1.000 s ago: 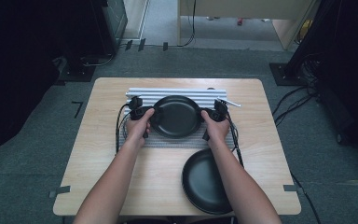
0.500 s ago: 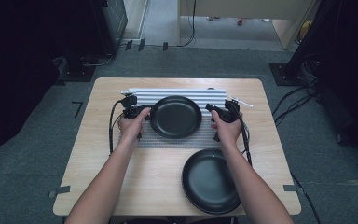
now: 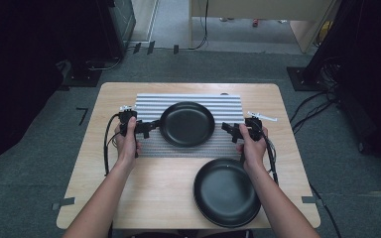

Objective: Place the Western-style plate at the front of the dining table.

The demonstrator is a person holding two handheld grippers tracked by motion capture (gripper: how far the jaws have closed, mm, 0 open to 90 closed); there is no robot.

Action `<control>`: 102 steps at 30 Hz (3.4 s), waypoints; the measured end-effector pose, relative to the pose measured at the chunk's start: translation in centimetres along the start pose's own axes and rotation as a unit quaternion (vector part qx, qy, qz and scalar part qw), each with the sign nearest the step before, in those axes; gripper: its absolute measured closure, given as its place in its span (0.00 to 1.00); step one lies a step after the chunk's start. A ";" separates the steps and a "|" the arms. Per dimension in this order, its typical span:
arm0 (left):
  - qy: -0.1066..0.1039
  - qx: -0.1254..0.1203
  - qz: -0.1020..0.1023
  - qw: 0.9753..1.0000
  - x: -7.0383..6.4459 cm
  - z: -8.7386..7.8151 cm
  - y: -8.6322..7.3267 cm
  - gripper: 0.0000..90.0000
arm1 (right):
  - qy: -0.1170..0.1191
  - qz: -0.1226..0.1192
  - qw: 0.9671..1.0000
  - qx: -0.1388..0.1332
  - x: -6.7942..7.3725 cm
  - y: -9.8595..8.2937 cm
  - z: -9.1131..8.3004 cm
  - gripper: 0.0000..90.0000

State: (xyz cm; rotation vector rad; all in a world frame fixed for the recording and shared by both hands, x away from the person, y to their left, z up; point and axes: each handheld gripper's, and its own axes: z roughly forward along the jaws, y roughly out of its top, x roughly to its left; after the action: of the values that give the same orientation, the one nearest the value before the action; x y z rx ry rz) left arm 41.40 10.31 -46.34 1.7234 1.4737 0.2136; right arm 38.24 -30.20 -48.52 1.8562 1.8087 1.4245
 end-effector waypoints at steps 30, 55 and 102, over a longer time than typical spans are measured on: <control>-0.002 -0.031 0.088 0.996 -0.2 -8.5 -5.7 0.02 | 0.000 -0.086 0.996 -0.013 -1.2 -3.3 -9.9 0.28; 0.060 -0.047 0.105 0.992 1.0 -12.7 -9.7 0.00 | -0.033 -0.109 0.993 -0.024 -3.4 -6.2 -16.2 0.25; 0.159 -0.001 0.116 0.980 7.6 -15.2 -17.6 0.00 | -0.159 -0.086 0.983 0.005 -11.1 -12.9 -20.2 0.25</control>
State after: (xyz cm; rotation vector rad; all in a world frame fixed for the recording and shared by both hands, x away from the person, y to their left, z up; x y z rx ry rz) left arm 21.39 23.48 -51.41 1.9245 1.4876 0.6395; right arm 17.44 -46.03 -52.38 1.7617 1.7668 0.9965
